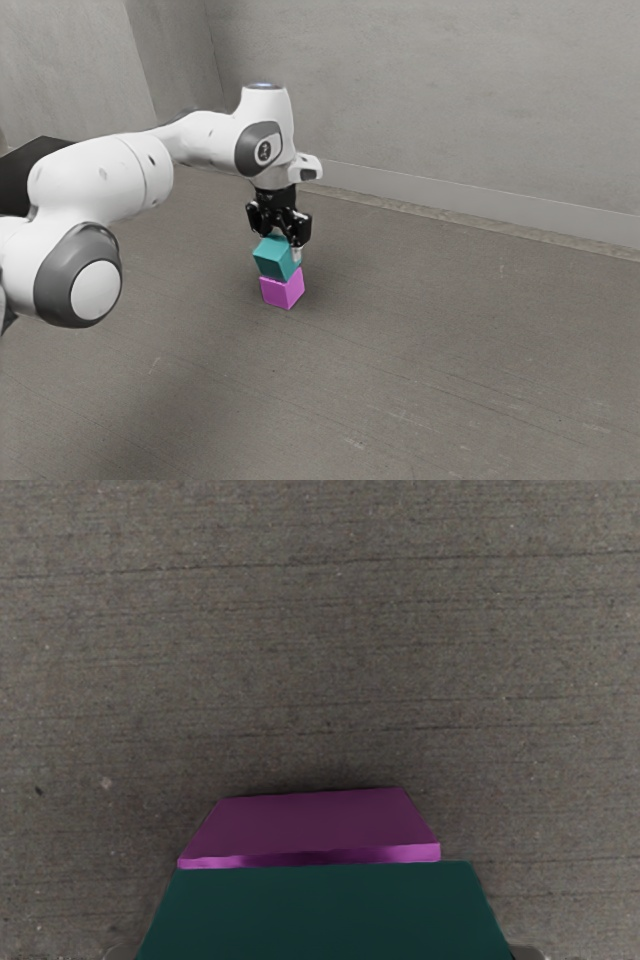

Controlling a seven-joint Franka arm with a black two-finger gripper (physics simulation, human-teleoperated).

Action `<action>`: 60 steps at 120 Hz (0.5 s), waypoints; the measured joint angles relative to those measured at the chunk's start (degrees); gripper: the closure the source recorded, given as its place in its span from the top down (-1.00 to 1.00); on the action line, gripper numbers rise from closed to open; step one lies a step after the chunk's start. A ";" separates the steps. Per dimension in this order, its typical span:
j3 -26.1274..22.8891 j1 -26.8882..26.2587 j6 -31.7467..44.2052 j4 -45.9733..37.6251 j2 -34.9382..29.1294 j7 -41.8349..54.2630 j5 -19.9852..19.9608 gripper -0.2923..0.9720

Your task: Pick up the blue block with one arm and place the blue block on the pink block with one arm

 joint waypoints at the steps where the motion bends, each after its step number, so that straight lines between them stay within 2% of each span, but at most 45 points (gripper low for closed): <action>1: 0.00 -0.03 0.01 -0.03 0.00 -0.05 -0.02 0.07; 37: 1.14 -0.21 -0.33 -0.22 0.03 -1.27 0.58 0.08; 60: 1.17 -0.30 -0.17 -0.22 0.03 -1.66 0.56 0.33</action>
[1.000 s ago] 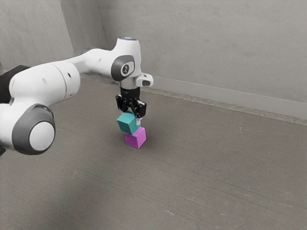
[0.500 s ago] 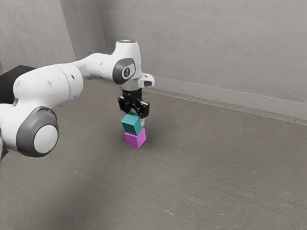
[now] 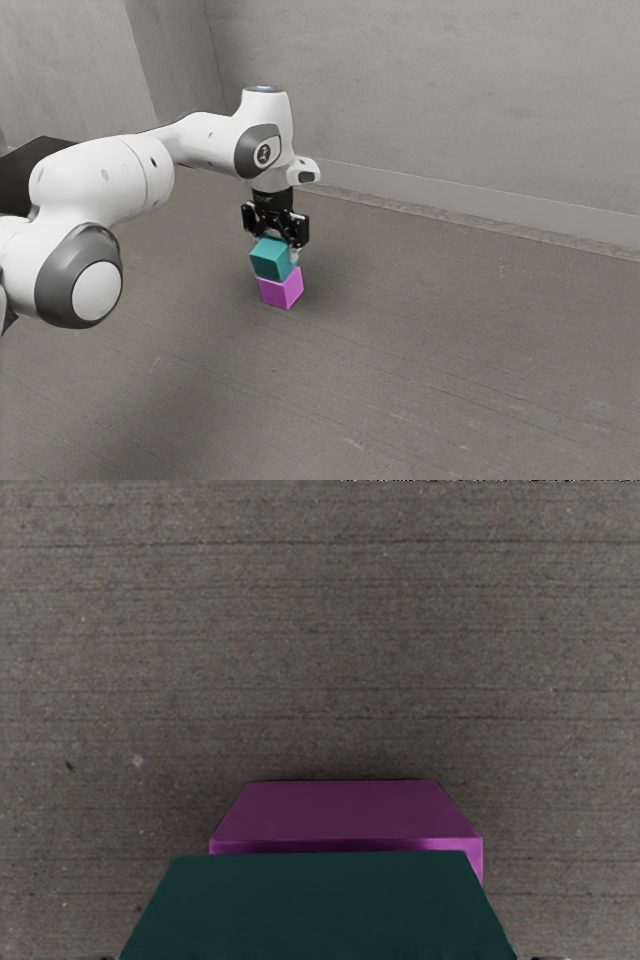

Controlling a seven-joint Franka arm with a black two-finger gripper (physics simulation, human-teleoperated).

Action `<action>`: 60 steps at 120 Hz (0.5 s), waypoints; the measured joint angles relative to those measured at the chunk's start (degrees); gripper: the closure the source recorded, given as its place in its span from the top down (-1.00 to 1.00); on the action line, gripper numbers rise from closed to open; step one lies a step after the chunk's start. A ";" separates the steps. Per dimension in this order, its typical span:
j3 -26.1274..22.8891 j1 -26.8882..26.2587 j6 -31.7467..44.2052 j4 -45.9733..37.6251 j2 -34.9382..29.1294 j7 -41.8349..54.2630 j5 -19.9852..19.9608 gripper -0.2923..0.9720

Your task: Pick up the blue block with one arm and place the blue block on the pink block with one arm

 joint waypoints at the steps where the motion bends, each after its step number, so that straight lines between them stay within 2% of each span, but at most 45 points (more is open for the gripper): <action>1: 0.00 0.00 0.01 0.00 0.00 -0.01 0.00 0.34; 23: -0.01 -0.35 0.11 -0.01 -0.50 -0.29 -0.01 0.45; 42: -0.10 -1.08 -0.61 -6.67 -10.59 -0.49 0.00 0.50; 60: -0.27 -0.76 -2.72 -7.83 -12.51 -0.56 -0.12 0.52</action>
